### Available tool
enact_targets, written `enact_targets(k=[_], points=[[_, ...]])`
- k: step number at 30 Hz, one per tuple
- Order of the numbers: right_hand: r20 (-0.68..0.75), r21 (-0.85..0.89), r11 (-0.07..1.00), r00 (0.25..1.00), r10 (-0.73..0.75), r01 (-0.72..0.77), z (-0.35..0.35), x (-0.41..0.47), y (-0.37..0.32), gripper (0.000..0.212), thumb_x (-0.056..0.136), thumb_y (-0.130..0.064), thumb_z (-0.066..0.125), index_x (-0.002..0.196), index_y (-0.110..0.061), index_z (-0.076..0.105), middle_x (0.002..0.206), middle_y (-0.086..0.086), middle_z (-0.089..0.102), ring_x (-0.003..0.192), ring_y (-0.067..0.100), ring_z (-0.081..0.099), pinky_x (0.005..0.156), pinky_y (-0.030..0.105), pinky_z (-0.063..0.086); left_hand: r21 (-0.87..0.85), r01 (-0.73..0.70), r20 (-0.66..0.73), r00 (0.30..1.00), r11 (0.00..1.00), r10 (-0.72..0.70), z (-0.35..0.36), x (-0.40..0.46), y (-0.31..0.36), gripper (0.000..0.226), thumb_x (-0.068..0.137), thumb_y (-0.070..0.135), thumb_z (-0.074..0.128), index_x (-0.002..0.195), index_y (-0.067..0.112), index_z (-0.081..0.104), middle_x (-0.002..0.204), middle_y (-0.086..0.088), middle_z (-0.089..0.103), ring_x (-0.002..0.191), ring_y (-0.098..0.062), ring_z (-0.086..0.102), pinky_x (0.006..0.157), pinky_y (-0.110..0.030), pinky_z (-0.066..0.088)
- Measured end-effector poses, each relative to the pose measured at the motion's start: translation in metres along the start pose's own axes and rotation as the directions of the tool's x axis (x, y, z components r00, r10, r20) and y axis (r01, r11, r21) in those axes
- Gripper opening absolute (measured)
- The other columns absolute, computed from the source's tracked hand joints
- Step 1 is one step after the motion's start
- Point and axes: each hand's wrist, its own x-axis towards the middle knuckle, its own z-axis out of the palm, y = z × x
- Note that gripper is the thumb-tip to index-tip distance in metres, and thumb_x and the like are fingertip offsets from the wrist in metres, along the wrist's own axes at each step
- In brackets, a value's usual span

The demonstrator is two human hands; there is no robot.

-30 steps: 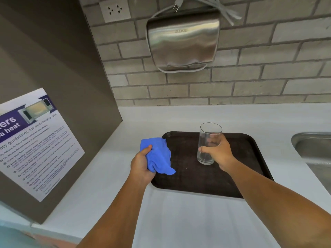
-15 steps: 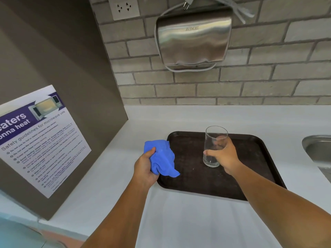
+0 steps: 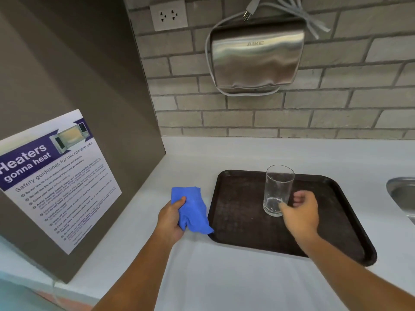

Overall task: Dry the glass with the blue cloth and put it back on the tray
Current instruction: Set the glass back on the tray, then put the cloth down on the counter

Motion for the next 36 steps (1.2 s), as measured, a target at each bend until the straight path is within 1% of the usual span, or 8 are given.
enact_targets(k=[2, 6, 10, 15, 19, 22, 26, 36], points=[[-0.044, 0.063, 0.978, 0.979, -0.198, 0.2, 0.005, -0.043, -0.002, 0.04, 0.065, 0.003, 0.076, 0.087, -0.024, 0.055, 0.085, -0.003, 0.058, 0.078, 0.026, 0.06, 0.069, 0.034, 0.047, 0.038, 0.004, -0.003, 1.0, 0.999, -0.004, -0.017, 0.008, 0.004, 0.021, 0.094, 0.017, 0.059, 0.108, 0.002, 0.064, 0.091, -0.014, 0.078, 0.081, -0.028, 0.075, 0.058, -0.034, 0.061], [0.325, 0.021, 0.827, 0.778, -0.537, 0.562, 0.048, -0.101, -0.023, 0.021, 0.068, -0.007, 0.071, 0.083, -0.019, 0.064, 0.083, -0.009, 0.062, 0.08, 0.013, 0.059, 0.072, 0.035, 0.048, 0.09, 0.064, 0.011, 0.998, 0.994, -0.065, -0.044, 0.026, 0.009, 0.033, 0.095, 0.024, 0.057, 0.116, -0.002, 0.062, 0.101, -0.019, 0.075, 0.093, -0.03, 0.072, 0.074, -0.039, 0.056], [0.737, -0.101, 0.682, 0.515, -0.438, 0.725, 0.113, -0.112, -0.053, 0.034, 0.085, -0.022, 0.056, 0.118, -0.015, 0.062, 0.123, 0.001, 0.061, 0.118, 0.023, 0.052, 0.101, 0.037, 0.035, 0.146, 0.132, 0.01, 0.991, 0.98, -0.135, -0.062, 0.038, 0.013, 0.04, 0.094, 0.026, 0.058, 0.121, -0.004, 0.061, 0.119, -0.027, 0.067, 0.114, -0.04, 0.062, 0.098, -0.049, 0.049], [0.929, -0.206, 0.49, 0.327, -0.174, 0.847, 0.165, -0.115, -0.062, 0.056, 0.097, -0.027, 0.05, 0.15, -0.015, 0.035, 0.165, 0.006, 0.019, 0.152, 0.024, 0.013, 0.122, 0.051, 0.002, 0.398, -0.005, -0.177, 0.981, 0.917, 0.083, -0.07, 0.045, 0.025, 0.014, 0.087, 0.011, 0.068, 0.095, 0.001, 0.071, 0.097, -0.021, 0.075, 0.083, -0.035, 0.073, 0.063, -0.037, 0.058], [0.947, -0.21, 0.434, 0.293, -0.134, 0.876, 0.176, -0.117, -0.059, 0.056, 0.097, -0.024, 0.05, 0.15, -0.014, 0.033, 0.155, 0.007, 0.037, 0.148, 0.025, 0.022, 0.122, 0.052, -0.003, 0.746, -0.009, -0.23, 0.935, 0.666, 0.27, -0.081, 0.051, 0.028, 0.01, 0.086, 0.016, 0.069, 0.088, 0.008, 0.072, 0.097, -0.015, 0.074, 0.089, -0.034, 0.068, 0.082, -0.043, 0.056], [0.949, -0.207, 0.411, 0.285, -0.138, 0.888, 0.178, -0.119, -0.059, 0.057, 0.096, -0.022, 0.051, 0.15, -0.013, 0.032, 0.146, 0.008, 0.047, 0.142, 0.027, 0.033, 0.122, 0.053, -0.003, 0.908, 0.017, -0.188, 0.909, 0.418, 0.372, -0.092, 0.053, 0.027, 0.037, 0.086, 0.023, 0.07, 0.12, 0.009, 0.064, 0.115, -0.015, 0.068, 0.102, -0.034, 0.063, 0.09, -0.039, 0.049], [0.954, -0.217, 0.365, 0.276, -0.12, 0.906, 0.179, -0.121, -0.059, 0.065, 0.097, -0.024, 0.049, 0.156, -0.013, 0.022, 0.154, 0.009, 0.04, 0.144, 0.029, 0.031, 0.122, 0.055, -0.005, 0.987, -0.144, 0.086, 0.857, 0.076, 0.507, -0.098, 0.052, 0.015, 0.049, 0.096, 0.025, 0.055, 0.143, 0.018, 0.047, 0.138, -0.011, 0.054, 0.124, -0.028, 0.052, 0.101, -0.041, 0.042], [0.966, -0.195, 0.445, 0.249, -0.064, 0.874, 0.155, -0.1, -0.068, 0.071, 0.097, -0.022, 0.05, 0.158, -0.021, 0.014, 0.165, 0.007, 0.022, 0.152, 0.026, 0.017, 0.122, 0.049, -0.003, 0.979, -0.054, 0.083, 0.986, -0.196, 0.143, -0.095, 0.055, 0.009, 0.053, 0.103, 0.045, 0.018, 0.154, 0.03, 0.016, 0.165, 0.006, 0.008, 0.151, -0.022, 0.007, 0.118, -0.05, 0.011]])
